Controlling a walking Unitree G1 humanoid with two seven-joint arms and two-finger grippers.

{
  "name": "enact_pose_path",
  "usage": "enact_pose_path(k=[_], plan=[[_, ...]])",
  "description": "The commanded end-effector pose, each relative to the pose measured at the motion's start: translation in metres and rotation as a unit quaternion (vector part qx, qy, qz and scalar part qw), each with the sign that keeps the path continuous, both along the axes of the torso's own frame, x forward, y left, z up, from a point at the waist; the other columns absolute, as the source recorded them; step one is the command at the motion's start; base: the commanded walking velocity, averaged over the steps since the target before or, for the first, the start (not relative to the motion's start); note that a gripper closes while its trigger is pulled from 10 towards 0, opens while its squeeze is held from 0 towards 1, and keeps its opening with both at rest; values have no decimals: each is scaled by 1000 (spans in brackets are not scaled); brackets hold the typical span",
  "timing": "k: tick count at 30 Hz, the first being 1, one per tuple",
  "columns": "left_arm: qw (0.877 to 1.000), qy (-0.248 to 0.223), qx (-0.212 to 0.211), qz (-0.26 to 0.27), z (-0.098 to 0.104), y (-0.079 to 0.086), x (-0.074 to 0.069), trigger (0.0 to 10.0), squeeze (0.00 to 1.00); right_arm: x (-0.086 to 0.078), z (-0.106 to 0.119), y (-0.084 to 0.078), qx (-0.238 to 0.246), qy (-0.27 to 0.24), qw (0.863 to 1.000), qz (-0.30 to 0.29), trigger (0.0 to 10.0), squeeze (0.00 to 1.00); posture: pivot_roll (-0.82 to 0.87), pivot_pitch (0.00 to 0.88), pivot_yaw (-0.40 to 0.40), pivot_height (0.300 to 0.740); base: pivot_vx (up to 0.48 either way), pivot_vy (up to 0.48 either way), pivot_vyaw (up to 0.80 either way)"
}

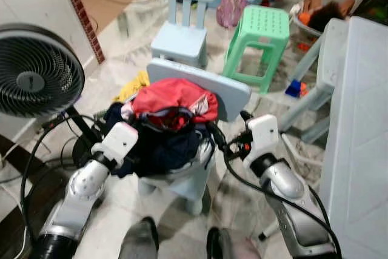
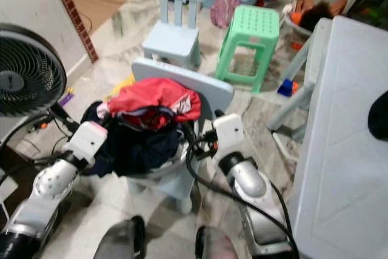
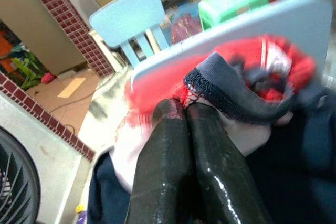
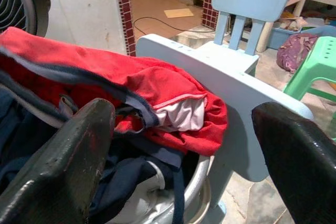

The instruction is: Hang hanger

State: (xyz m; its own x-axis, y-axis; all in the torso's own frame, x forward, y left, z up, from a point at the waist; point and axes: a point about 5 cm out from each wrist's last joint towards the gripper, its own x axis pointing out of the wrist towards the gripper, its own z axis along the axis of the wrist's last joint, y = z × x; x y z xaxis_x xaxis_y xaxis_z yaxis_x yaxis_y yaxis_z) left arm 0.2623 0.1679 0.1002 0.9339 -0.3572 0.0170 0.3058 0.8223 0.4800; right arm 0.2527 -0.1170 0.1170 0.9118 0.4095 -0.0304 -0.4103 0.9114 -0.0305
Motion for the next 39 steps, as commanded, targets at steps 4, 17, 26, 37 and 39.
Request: enact_pose_path(k=[4,17,26,37,39], plan=[[997,-53,-53,-25,39,-31,11,0,0,2,-3,5,1,0,1000,0,10000,0,66,106,-20,740,0,0,0],[957,-274,-96,-12,217,-38,86,0,0,23,4,12,13,-30,999,-12,10000,0,86,26,17,740,0,0,0],[981,-175,-80,39,155,-18,57,0,0,20,-4,13,16,-26,999,-15,10000,0,103,50,7,740,0,0,0],[973,153,-54,167,13,36,-17,0,0,23,-6,17,15,-21,1000,-5,10000,0,139,80,-18,740,0,0,0],[965,209,-46,151,-4,33,-28,0,0,22,-6,17,15,-20,1000,-5,10000,0,134,86,-18,740,0,0,0]])
